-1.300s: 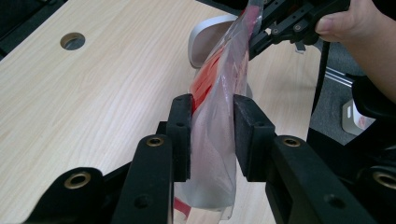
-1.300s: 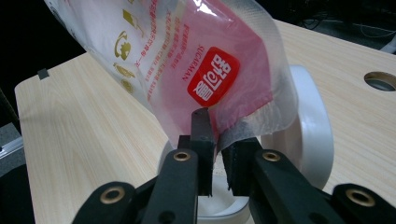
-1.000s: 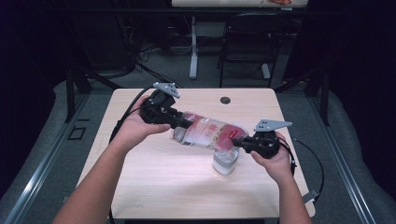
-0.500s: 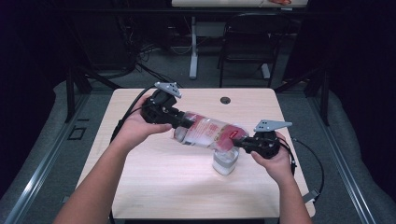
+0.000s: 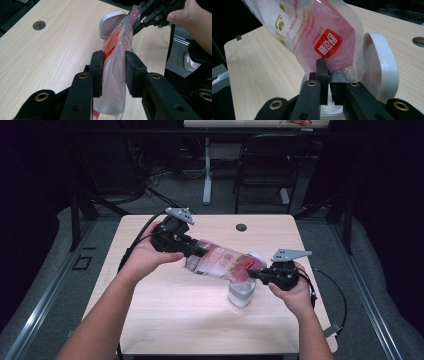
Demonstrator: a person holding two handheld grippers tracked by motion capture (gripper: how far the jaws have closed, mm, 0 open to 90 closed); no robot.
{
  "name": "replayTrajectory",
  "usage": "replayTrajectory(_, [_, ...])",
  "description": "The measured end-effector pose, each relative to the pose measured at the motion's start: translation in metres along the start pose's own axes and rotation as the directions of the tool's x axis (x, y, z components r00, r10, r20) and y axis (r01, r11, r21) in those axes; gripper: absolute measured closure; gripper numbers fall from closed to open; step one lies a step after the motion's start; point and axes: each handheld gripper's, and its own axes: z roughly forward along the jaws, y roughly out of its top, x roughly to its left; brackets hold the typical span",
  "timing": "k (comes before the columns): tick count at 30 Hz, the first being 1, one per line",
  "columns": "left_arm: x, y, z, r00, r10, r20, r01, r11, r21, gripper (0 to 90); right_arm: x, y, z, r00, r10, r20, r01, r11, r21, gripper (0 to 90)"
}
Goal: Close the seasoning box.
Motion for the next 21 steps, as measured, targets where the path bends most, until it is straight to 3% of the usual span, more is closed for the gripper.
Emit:
replayTrajectory(12, [0.000,0.003,-0.002,1.0000,0.000,0.002,0.000,0.9999,-0.011,70.5,0.003,-0.001,-0.004,0.9989,-0.006,-0.047,0.006,1.000,0.005,87.8])
replayTrajectory(21, [0.000,0.007,0.003,0.9999,0.010,0.007,-0.010,0.9999,-0.009,70.5,0.000,-0.002,-0.013,0.9996,-0.005,-0.028,0.005,1.000,0.003,88.2])
